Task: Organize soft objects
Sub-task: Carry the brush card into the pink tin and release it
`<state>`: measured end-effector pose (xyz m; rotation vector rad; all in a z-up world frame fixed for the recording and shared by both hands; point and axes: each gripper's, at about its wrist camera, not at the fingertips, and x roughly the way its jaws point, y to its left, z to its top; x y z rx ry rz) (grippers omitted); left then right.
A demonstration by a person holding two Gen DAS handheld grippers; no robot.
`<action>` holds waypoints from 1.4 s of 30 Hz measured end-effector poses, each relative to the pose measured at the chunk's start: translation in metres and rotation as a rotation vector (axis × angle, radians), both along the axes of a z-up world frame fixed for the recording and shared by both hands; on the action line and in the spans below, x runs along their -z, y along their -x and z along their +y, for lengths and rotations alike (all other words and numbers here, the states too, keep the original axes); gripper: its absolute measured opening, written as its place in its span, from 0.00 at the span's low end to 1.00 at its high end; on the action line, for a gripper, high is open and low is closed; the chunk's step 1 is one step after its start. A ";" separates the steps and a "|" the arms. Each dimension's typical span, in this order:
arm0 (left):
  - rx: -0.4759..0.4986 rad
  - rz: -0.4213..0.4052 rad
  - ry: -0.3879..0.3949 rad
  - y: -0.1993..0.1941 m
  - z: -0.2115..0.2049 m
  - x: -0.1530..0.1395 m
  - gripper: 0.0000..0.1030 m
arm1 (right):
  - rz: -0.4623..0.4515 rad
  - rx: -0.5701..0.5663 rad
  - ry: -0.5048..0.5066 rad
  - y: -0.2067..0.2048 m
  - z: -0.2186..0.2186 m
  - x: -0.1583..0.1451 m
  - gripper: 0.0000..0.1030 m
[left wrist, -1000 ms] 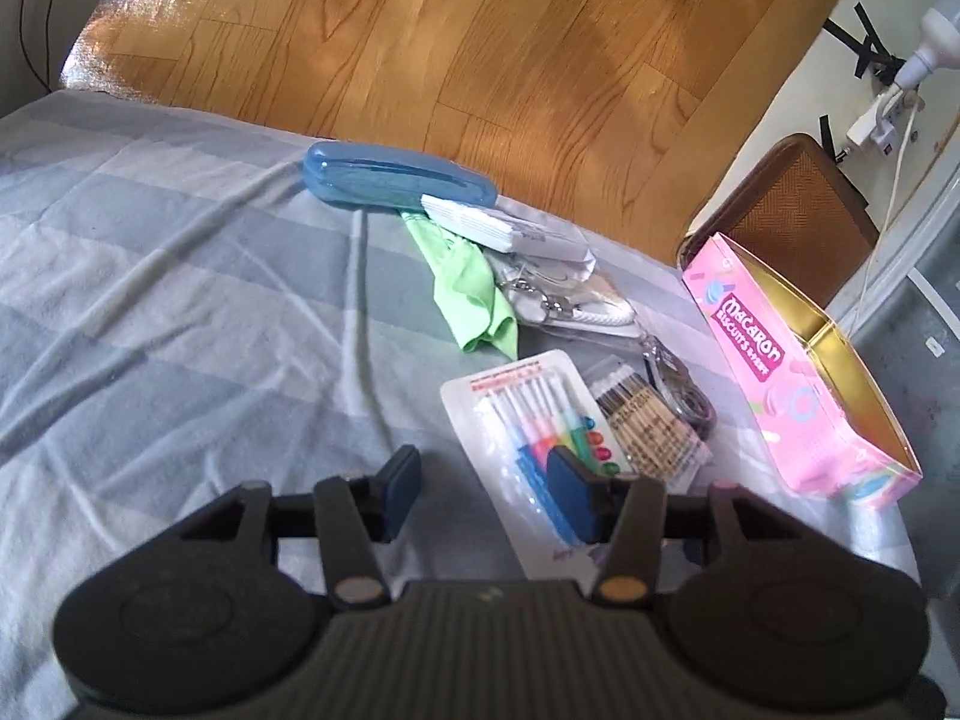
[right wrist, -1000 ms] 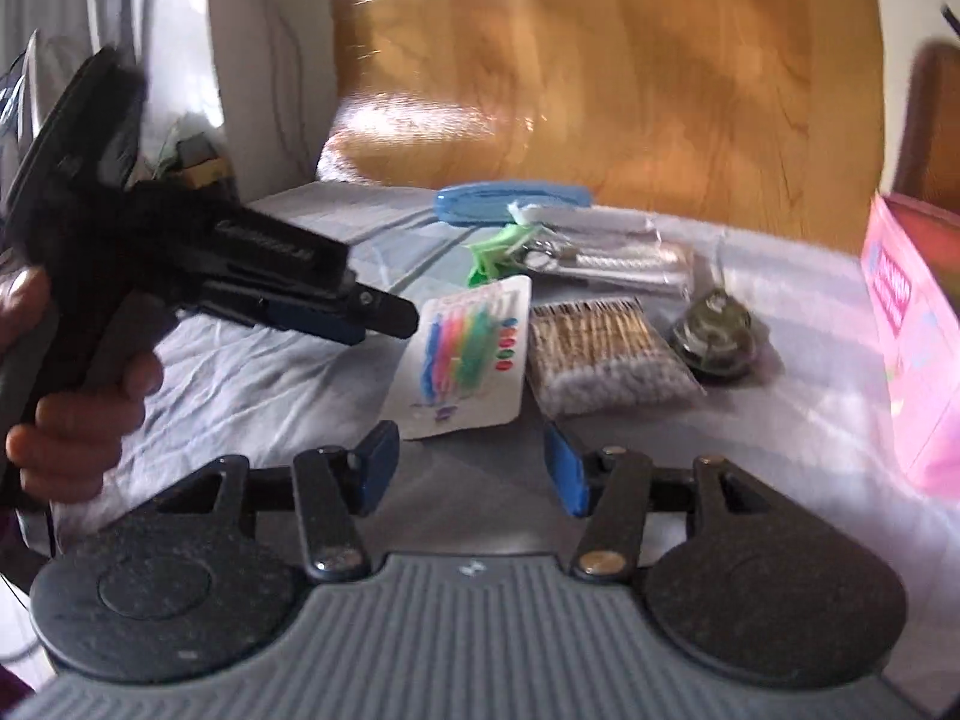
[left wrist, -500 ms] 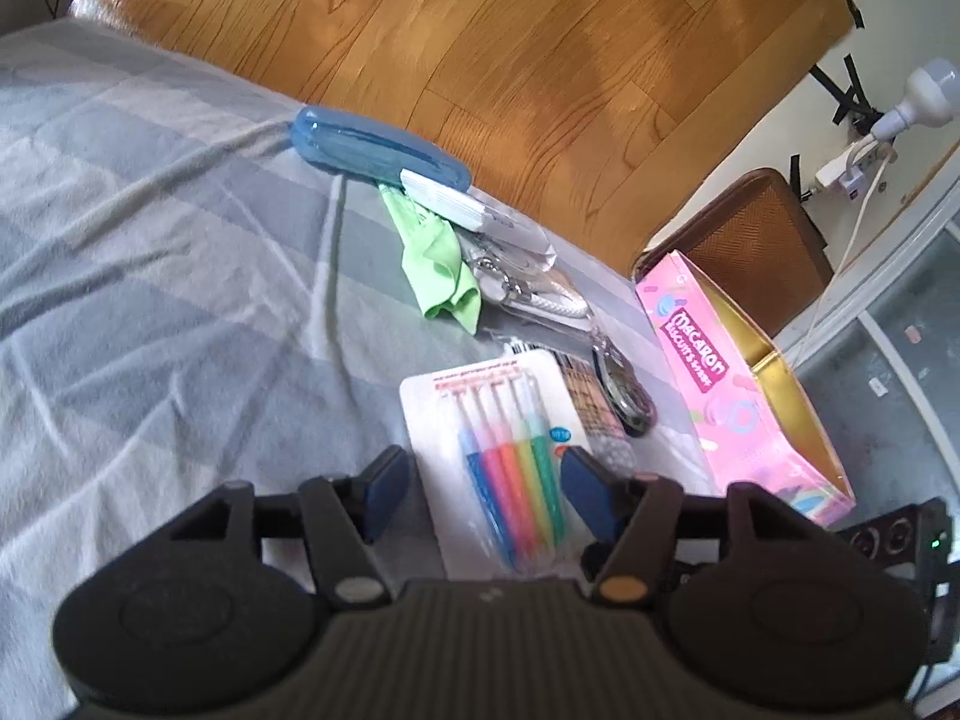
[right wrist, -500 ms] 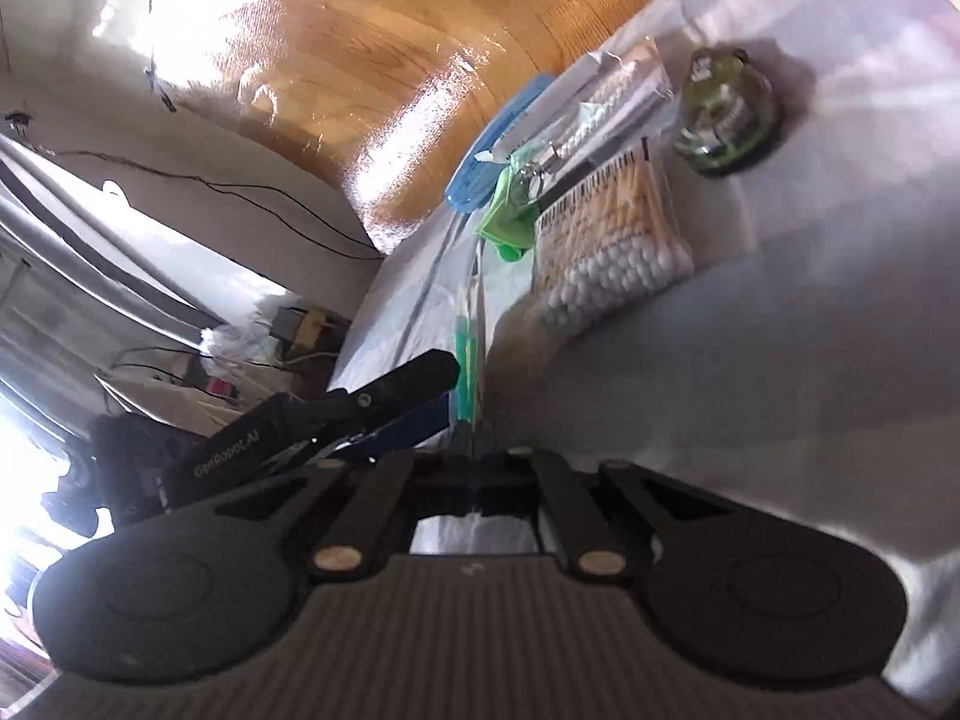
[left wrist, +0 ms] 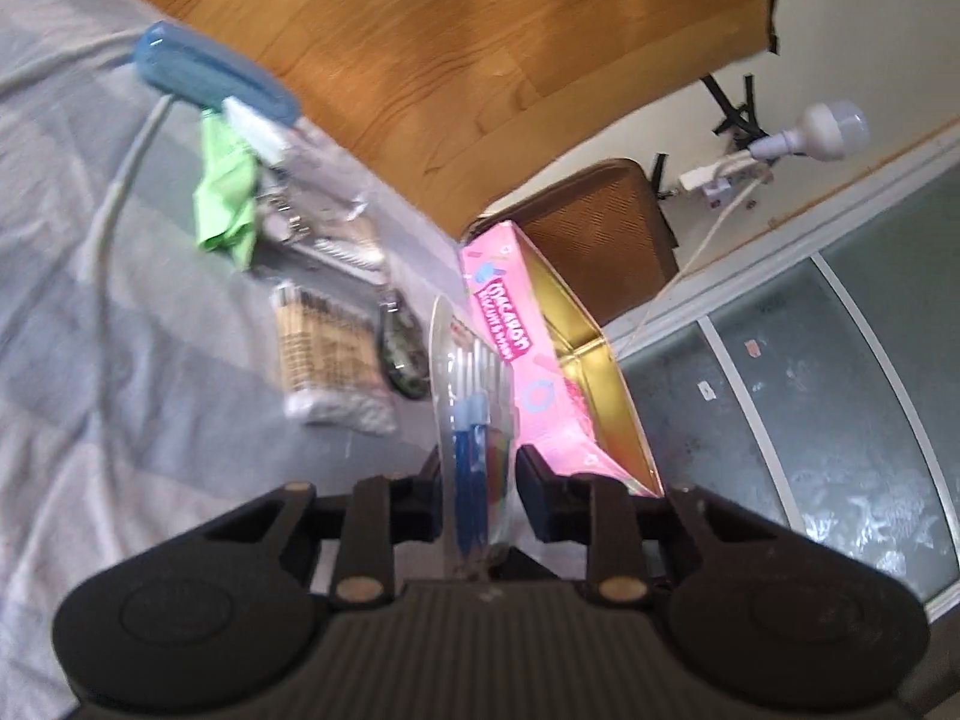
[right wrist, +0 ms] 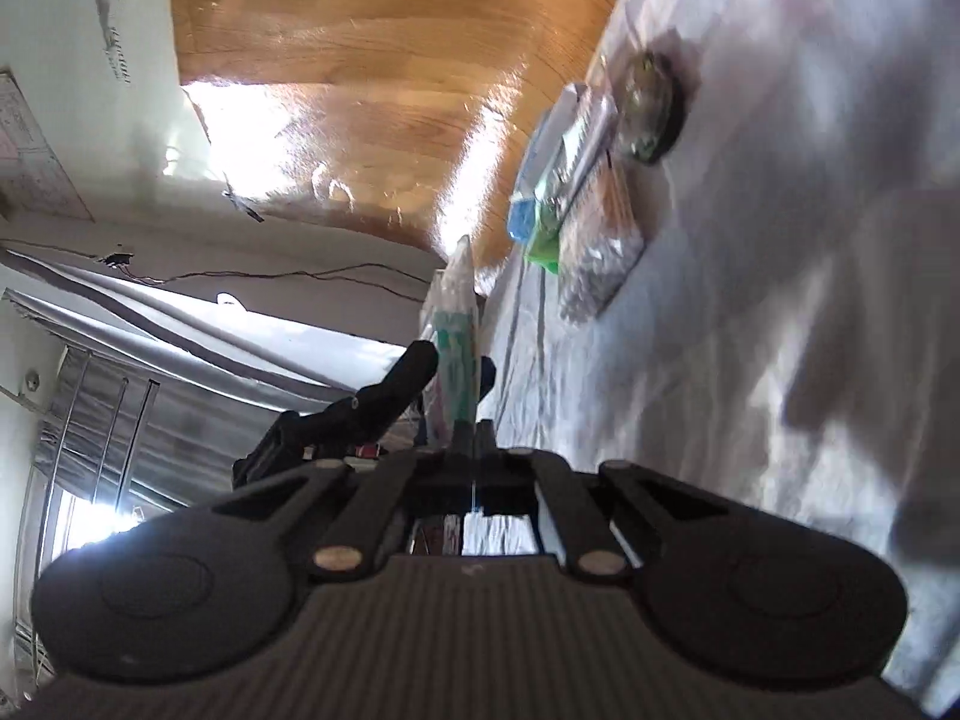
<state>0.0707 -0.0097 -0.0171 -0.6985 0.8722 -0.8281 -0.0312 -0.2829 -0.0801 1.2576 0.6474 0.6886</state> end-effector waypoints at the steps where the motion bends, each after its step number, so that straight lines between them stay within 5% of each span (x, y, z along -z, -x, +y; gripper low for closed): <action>1: 0.025 -0.043 -0.016 -0.001 -0.014 -0.011 0.23 | -0.029 0.027 0.011 0.002 -0.009 -0.007 0.04; 5: 0.122 -0.191 -0.050 -0.010 -0.078 -0.045 0.24 | -0.141 0.179 0.099 0.008 -0.049 -0.037 0.04; 10: 0.248 -0.257 -0.066 -0.033 -0.165 -0.060 0.28 | -0.206 0.383 0.246 0.013 -0.096 -0.058 0.05; 16: 0.297 -0.236 -0.134 -0.058 -0.242 -0.053 0.35 | -0.203 0.530 0.442 -0.008 -0.130 -0.053 0.05; 22: 0.264 -0.195 -0.236 -0.068 -0.274 -0.037 0.38 | -0.189 0.583 0.672 -0.015 -0.139 -0.040 0.12; 27: 0.232 -0.170 -0.313 -0.070 -0.281 -0.031 0.39 | -0.186 0.654 0.857 -0.010 -0.128 -0.038 0.18; 33: 0.213 -0.230 -0.281 -0.058 -0.257 -0.058 0.39 | -0.228 0.711 0.833 0.009 -0.127 -0.061 0.18; 38: 0.155 -0.369 -0.211 -0.033 -0.194 -0.099 0.39 | -0.369 0.736 0.813 0.038 -0.102 -0.096 0.18; 42: 0.047 -0.448 -0.244 -0.014 -0.121 -0.096 0.42 | -0.460 0.606 0.823 0.041 -0.064 -0.098 0.28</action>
